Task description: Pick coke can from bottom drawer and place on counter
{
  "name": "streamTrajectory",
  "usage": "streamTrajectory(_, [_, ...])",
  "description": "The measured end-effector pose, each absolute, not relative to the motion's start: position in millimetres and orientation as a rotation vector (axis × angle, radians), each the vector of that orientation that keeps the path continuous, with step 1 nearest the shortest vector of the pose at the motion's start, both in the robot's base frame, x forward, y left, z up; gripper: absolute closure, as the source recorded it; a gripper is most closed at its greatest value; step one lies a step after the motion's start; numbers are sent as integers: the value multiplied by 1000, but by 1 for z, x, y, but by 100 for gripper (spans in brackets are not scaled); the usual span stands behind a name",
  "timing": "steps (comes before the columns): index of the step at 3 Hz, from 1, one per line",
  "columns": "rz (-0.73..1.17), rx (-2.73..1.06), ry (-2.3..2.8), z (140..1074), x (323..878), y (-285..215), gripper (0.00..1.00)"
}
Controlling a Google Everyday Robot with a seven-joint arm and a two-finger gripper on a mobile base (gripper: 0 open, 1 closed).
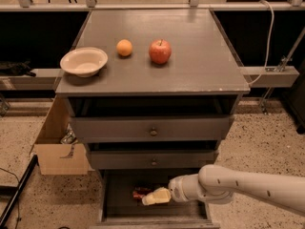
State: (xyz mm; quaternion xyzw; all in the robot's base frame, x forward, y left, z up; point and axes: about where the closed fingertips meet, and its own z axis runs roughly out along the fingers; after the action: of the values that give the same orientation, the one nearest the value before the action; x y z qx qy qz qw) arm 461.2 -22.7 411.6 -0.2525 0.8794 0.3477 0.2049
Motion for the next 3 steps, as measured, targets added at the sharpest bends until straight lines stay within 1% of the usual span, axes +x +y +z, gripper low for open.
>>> streamTrajectory(2, [940,-734,2436,385,464,-3,0])
streamTrajectory(3, [916,-725,2502,311,519,25,0])
